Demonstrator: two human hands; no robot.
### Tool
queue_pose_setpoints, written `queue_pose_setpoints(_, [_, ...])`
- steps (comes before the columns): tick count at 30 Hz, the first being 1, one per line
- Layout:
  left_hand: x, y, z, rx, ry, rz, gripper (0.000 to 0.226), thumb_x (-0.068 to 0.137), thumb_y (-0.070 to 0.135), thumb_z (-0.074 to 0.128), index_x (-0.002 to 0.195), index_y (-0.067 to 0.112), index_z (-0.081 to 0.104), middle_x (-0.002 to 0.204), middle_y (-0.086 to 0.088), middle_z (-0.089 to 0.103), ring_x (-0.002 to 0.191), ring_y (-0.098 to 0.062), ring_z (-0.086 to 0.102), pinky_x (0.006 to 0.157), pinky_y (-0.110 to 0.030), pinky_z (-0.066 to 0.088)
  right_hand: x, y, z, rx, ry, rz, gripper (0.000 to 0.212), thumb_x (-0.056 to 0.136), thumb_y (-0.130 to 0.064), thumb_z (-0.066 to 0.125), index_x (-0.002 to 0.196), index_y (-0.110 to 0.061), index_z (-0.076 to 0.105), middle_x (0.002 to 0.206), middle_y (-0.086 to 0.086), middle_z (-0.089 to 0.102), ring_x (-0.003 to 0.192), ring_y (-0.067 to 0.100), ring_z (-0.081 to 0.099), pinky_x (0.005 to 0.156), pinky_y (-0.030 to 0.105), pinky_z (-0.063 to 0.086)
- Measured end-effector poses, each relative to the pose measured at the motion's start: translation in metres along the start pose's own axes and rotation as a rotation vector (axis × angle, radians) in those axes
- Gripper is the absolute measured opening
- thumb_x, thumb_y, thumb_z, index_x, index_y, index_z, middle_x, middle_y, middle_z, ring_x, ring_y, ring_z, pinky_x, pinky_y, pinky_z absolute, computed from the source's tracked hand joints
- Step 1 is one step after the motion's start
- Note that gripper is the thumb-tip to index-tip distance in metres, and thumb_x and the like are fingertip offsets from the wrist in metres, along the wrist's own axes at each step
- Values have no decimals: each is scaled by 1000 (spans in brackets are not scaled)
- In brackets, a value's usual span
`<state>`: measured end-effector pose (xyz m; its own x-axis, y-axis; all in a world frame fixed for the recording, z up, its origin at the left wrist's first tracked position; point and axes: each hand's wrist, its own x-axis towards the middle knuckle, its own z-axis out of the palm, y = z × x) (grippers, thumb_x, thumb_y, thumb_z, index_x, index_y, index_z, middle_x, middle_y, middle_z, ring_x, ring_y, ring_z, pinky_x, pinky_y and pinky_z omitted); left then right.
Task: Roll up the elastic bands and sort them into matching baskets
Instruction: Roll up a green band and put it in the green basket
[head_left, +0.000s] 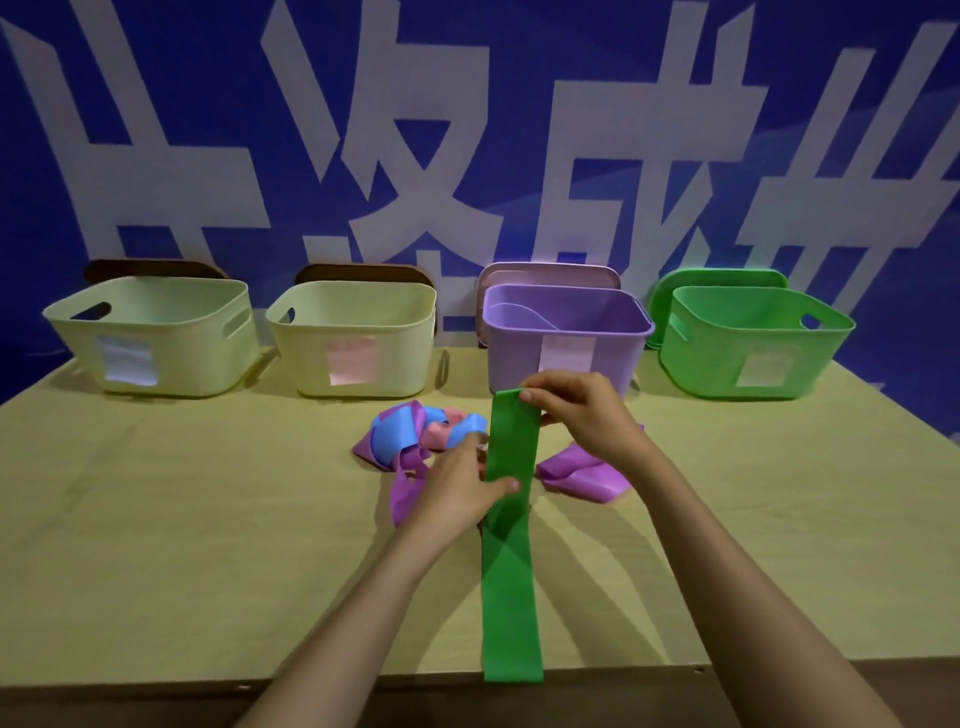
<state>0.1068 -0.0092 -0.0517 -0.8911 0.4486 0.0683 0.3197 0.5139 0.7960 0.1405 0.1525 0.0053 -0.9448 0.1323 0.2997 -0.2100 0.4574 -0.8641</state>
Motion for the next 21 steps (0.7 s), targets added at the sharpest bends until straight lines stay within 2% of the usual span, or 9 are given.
queue_pose_setpoints(1, [-2, 8, -6, -14, 94, 60, 50, 78, 28, 76, 121, 22, 52, 110, 6, 61, 99, -17, 62, 87, -34, 51, -5, -3, 0, 11, 4, -15, 9, 89, -8, 62, 91, -12, 69, 80, -1, 68, 71, 1, 63, 72, 23, 55])
queue_pose_setpoints(3, [-7, 22, -18, -256, 228, 186, 32, 79, 24, 75, 106, 27, 57, 101, 8, 64, 94, -11, 62, 83, -26, 51, -15, -8, 1, 21, 6, -43, 10, 88, -8, 64, 89, -15, 70, 79, 0, 69, 71, 7, 64, 75, 27, 56])
queue_pose_setpoints(5, [-13, 34, -25, -488, 243, 230, 19, 83, 12, 71, 92, 26, 62, 86, 11, 68, 86, -6, 65, 80, -20, 50, -25, -13, 2, 0, 6, -55, 12, 87, -10, 66, 87, -20, 71, 78, -1, 71, 72, 12, 67, 77, 31, 57])
queue_pose_setpoints(8, [-20, 41, -31, -543, 251, 238, 17, 84, 5, 68, 80, 21, 67, 75, 14, 70, 78, -6, 67, 79, -23, 52, -36, -22, 5, -17, 43, -67, 16, 85, -12, 69, 82, -28, 71, 76, -3, 73, 72, 13, 69, 73, 29, 57])
queue_pose_setpoints(10, [-22, 42, -31, -571, 261, 238, 18, 83, 4, 68, 79, 22, 67, 74, 14, 70, 77, -8, 67, 80, -27, 53, -43, -25, 8, 87, 77, -29, 18, 83, -11, 70, 85, -28, 72, 74, -3, 73, 70, 8, 68, 68, 24, 55])
queue_pose_setpoints(13, [-26, 44, -32, -589, 276, 256, 17, 82, 5, 69, 79, 21, 67, 74, 12, 69, 77, -10, 66, 80, -29, 54, -53, -27, 10, 209, 120, 0, 16, 84, -5, 67, 91, -19, 72, 80, 2, 73, 74, 10, 68, 66, 21, 54])
queue_pose_setpoints(15, [-29, 45, -32, -677, 236, 246, 15, 82, 3, 68, 84, 18, 66, 76, 10, 69, 77, -8, 66, 78, -25, 53, -57, -29, 15, 275, 171, 0, 15, 85, -1, 64, 89, -14, 72, 82, 2, 73, 73, 8, 67, 61, 19, 52])
queue_pose_setpoints(18, [-34, 48, -31, -780, 120, 187, 17, 81, 2, 68, 93, 13, 65, 80, 6, 70, 75, -4, 67, 70, -16, 51, -61, -30, 23, 348, 220, 22, 18, 86, -2, 63, 94, -15, 73, 87, 3, 74, 75, 7, 64, 59, 19, 49])
queue_pose_setpoints(21, [-35, 44, -29, -776, 108, 123, 14, 80, 1, 69, 88, 13, 70, 77, 6, 73, 78, -7, 68, 74, -21, 54, -63, -32, 26, 371, 212, 14, 24, 87, 1, 61, 98, -16, 73, 92, 1, 74, 79, 5, 66, 61, 16, 50])
